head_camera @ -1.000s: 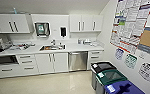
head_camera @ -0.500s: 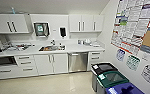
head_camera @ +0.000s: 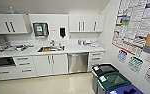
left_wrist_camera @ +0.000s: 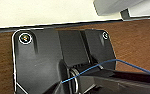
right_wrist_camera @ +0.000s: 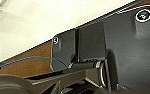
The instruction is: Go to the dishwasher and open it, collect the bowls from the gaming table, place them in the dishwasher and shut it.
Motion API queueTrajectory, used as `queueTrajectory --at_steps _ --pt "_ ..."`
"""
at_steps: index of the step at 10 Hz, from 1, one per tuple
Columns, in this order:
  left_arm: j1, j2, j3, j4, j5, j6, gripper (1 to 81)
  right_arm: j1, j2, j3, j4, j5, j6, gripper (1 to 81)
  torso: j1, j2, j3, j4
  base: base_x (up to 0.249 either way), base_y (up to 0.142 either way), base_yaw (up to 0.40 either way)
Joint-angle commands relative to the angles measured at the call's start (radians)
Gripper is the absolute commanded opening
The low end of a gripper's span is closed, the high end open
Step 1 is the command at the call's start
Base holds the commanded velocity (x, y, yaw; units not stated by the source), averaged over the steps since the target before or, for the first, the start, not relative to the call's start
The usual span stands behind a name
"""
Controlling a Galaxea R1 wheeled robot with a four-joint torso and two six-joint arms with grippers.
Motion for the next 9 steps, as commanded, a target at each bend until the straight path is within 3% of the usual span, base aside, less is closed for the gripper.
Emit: queueTrajectory --at_steps 1,9 --pt "-0.048 -0.021 0.02 -0.008 0.058 -0.003 81.1 0.048 -0.017 0.029 -0.019 -0.046 -0.005 81.1 0.0 0.0 0.0 0.0 0.092 0.0 0.0" --pt "-0.048 -0.021 0.02 -0.008 0.058 -0.003 81.1 0.048 -0.017 0.029 -0.019 -0.048 -0.005 81.1 0.0 0.0 0.0 0.0 0.092 0.0 0.0"
